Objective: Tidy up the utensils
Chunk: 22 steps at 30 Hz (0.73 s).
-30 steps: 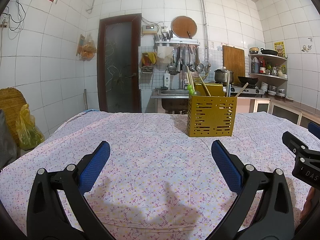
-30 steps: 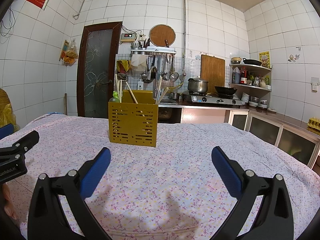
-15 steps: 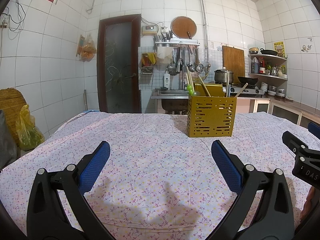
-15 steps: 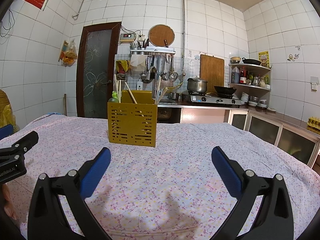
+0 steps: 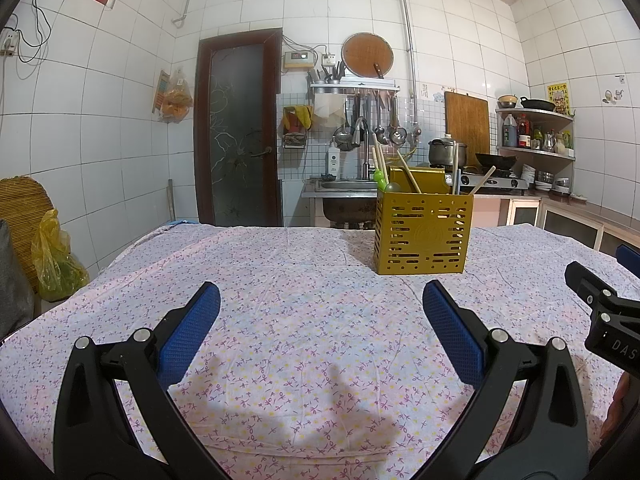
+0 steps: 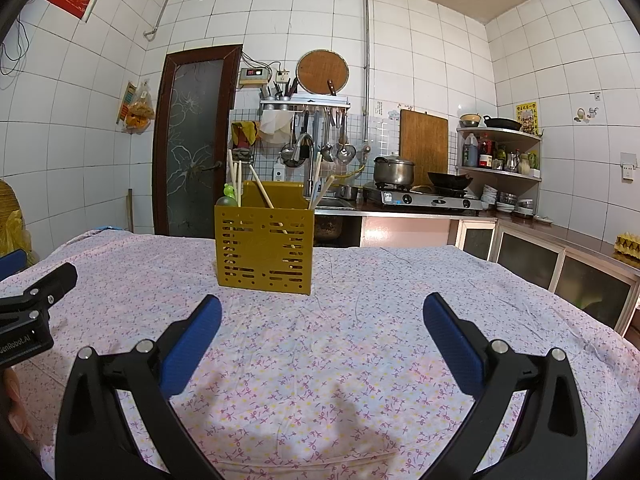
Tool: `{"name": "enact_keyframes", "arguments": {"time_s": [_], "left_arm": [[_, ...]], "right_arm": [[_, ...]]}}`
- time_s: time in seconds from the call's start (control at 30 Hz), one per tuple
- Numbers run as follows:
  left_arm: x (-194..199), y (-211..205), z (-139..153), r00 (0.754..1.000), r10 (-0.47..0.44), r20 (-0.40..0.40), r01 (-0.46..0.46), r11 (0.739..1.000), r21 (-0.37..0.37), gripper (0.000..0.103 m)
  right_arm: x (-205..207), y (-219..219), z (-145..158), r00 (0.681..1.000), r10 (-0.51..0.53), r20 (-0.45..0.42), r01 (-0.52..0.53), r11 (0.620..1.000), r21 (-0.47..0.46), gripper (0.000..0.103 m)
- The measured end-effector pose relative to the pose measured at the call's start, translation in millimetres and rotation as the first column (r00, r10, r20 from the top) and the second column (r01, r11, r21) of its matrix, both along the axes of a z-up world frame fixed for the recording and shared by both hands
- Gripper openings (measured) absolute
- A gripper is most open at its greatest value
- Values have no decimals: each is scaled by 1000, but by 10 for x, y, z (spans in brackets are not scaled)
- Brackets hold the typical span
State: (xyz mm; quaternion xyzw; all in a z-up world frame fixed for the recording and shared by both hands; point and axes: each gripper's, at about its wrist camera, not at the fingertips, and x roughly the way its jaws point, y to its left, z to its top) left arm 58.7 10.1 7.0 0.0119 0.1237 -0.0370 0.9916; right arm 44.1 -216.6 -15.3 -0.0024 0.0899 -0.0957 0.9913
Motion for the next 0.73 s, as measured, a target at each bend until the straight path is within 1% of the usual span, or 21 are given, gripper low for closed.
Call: {"name": "enact_keyframes", "arguments": {"time_s": [0.73], "left_arm": [[5, 5, 0, 1000, 0, 2, 0, 1000, -3, 98]], "right_arm": [[-1, -1, -9, 1000, 0, 1, 0, 1000, 0, 98]]}}
